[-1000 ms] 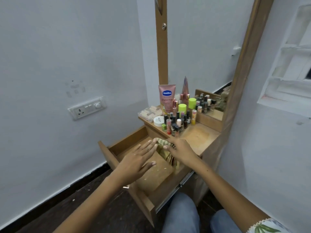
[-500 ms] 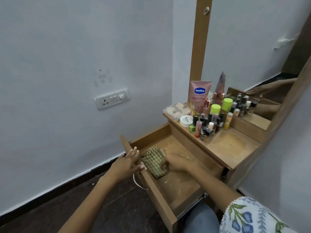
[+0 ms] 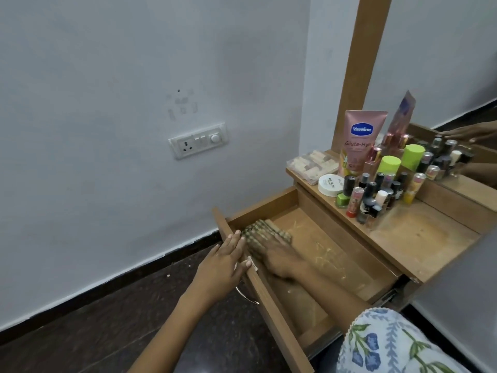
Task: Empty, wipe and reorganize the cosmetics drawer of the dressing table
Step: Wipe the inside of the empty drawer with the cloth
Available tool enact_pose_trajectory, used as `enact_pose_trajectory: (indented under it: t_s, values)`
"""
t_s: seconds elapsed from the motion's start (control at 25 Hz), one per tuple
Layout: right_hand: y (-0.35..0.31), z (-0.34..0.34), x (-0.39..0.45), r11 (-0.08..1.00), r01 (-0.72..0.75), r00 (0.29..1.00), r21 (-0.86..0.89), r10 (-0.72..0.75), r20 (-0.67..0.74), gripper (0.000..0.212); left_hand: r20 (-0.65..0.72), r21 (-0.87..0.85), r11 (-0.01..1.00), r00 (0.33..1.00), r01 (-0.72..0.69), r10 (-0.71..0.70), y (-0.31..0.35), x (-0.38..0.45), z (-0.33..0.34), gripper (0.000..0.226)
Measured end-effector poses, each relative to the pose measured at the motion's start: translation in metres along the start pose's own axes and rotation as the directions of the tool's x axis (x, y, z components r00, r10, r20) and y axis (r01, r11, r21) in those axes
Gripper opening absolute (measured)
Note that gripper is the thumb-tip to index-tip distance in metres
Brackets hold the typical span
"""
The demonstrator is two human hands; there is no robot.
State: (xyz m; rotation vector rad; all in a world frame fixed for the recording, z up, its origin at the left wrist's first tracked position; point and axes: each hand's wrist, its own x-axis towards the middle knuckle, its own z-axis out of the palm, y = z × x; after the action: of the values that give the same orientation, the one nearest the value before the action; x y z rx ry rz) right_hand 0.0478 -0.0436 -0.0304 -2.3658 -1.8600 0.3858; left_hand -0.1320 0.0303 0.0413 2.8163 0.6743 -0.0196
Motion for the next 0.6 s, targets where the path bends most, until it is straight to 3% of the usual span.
enact_pose_trajectory:
  t_s: [0.12,0.24,0.32,0.44,0.6]
  values:
    - [0.035,-0.006,0.003,0.999,-0.020,1.000,-0.035,0.020,0.003,0.052,0.010,0.006,1.000,1.000,0.006,-0.006,0.000,-0.001,-0.002,0.070]
    - [0.069,-0.020,-0.008,0.969,-0.244,0.970,0.032,0.243,0.025,0.059,-0.004,-0.012,1.000,1.000,0.009,-0.009,0.001,-0.003,-0.003,0.060]
    - [0.071,-0.026,-0.011,0.944,-0.321,0.946,0.072,0.316,0.069,0.062,-0.006,-0.019,1.000,1.000,0.010,-0.011,0.003,-0.004,-0.004,0.060]
    - [0.053,-0.023,-0.023,0.963,-0.253,0.962,0.093,0.240,0.131,0.060,0.012,-0.024,0.999,1.000,0.024,-0.024,0.008,-0.006,-0.003,0.059]
    - [0.027,-0.013,-0.051,0.993,-0.046,0.988,0.106,0.030,0.149,0.057,0.019,-0.009,0.999,0.999,0.047,-0.047,0.010,-0.006,-0.003,0.059]
